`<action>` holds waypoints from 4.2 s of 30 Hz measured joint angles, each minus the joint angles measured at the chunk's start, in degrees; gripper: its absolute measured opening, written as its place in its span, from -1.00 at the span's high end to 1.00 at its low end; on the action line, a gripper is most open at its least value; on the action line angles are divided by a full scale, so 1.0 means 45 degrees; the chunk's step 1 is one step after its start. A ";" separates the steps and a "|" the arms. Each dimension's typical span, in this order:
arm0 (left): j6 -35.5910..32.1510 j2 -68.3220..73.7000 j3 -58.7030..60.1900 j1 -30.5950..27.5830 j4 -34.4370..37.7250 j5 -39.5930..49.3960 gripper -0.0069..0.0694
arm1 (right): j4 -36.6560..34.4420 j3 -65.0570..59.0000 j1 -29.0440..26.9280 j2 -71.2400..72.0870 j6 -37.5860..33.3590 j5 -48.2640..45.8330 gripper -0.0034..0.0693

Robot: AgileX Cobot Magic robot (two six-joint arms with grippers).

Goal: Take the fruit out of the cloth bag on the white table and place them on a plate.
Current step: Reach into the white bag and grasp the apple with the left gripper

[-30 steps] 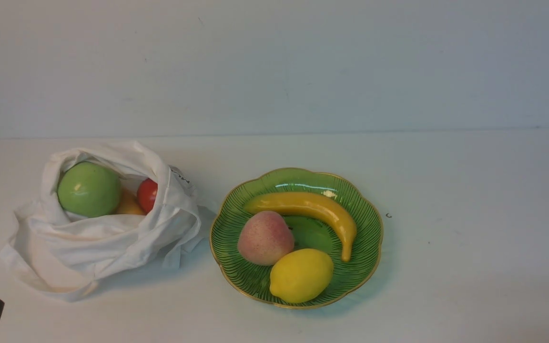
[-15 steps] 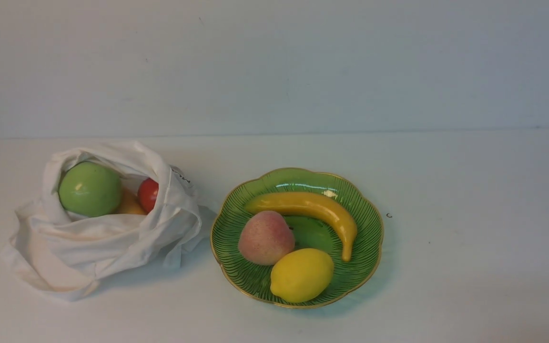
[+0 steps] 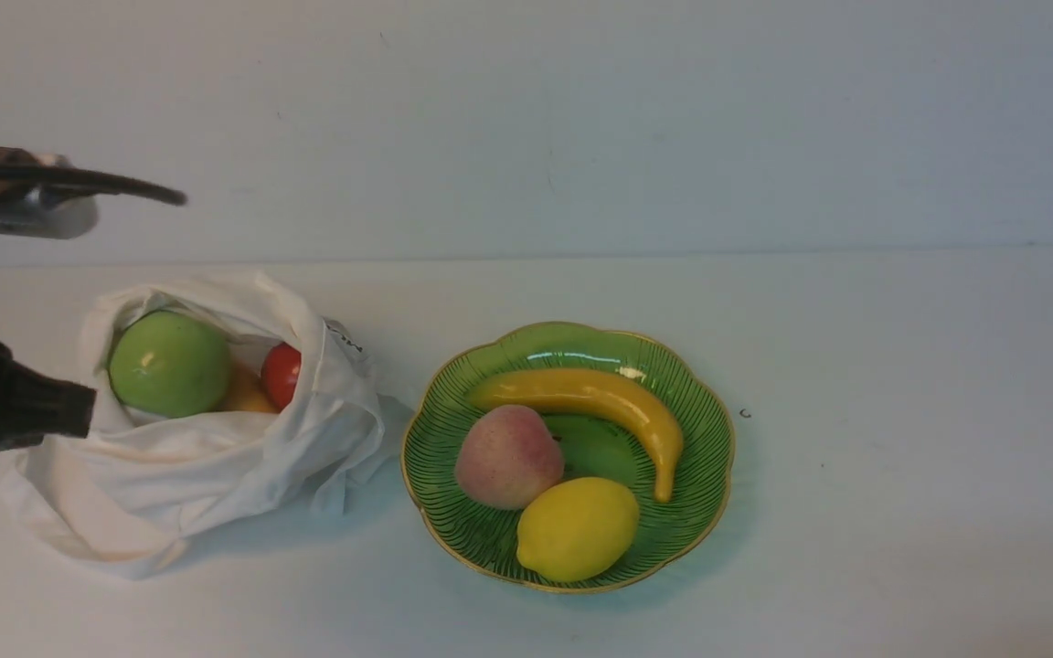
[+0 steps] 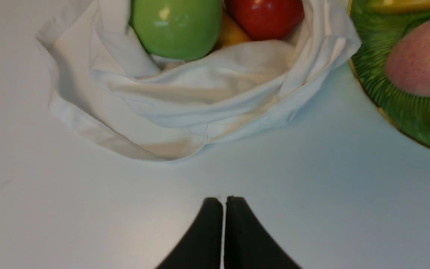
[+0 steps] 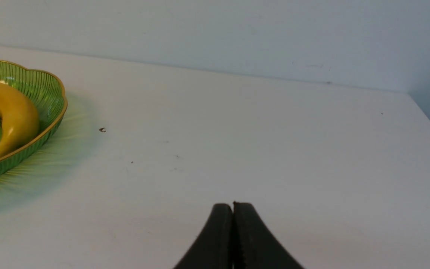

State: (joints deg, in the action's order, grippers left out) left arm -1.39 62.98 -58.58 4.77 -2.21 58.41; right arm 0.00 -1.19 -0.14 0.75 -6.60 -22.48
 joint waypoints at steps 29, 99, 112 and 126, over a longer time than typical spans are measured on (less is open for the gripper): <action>0.1075 0.6350 -0.0692 0.0000 -0.2424 -0.6152 -0.68 | 0.0000 0.0000 0.0000 0.0000 0.0000 0.0000 0.94; 0.2810 0.7578 -0.0849 0.0000 -0.4762 -0.6988 -0.97 | 0.0000 0.0000 0.0000 0.0000 0.0000 0.0000 0.94; 0.5867 0.8217 -0.0858 0.0000 -0.7108 -0.7279 -0.74 | 0.0000 0.0000 0.0000 0.0000 0.0000 0.0000 0.94; 0.6096 0.7333 -0.0859 0.0000 -0.6490 -0.6537 -0.74 | 0.0000 0.0000 0.0000 0.0000 0.0000 0.0000 0.94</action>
State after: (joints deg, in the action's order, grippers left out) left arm 26.04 95.98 -62.45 4.77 -31.41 28.99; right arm 0.00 -1.19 -0.14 0.75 -6.60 -22.48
